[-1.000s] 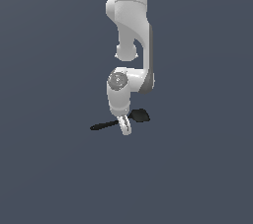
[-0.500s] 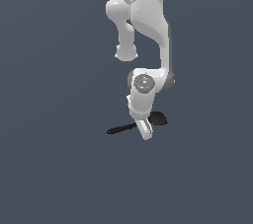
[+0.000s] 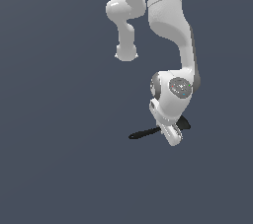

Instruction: Pick up the object and move it to a goal position.

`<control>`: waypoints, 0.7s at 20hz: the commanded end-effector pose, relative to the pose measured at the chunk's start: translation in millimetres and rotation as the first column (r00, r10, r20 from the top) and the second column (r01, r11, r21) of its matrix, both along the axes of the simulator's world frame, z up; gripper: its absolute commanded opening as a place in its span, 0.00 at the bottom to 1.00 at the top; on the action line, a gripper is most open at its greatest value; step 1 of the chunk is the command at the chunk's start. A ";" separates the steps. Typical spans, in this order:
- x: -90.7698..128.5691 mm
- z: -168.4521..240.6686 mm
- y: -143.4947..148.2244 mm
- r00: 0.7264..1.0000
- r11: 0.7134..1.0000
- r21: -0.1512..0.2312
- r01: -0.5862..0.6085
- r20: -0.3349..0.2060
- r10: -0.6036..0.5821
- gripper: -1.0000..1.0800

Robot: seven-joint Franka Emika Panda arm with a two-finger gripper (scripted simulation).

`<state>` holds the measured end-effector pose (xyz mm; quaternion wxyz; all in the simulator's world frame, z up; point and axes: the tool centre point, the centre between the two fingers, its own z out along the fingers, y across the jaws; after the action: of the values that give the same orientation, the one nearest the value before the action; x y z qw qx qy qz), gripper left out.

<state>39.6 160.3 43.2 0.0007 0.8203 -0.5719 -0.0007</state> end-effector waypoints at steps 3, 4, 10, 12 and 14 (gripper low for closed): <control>10.5 4.7 28.9 1.000 1.000 0.000 0.002 0.002 -0.002 0.00; 12.0 5.5 33.9 1.000 1.000 0.000 0.002 0.002 -0.002 0.00; 18.6 7.6 51.3 1.000 1.000 0.000 0.002 0.002 -0.002 0.00; 19.7 7.9 53.5 1.000 1.000 0.000 0.002 0.002 -0.002 0.00; 20.3 7.9 54.1 1.000 1.000 0.000 0.002 0.002 -0.002 0.00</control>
<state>58.3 213.6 49.9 0.0008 0.8201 -0.5722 -0.0006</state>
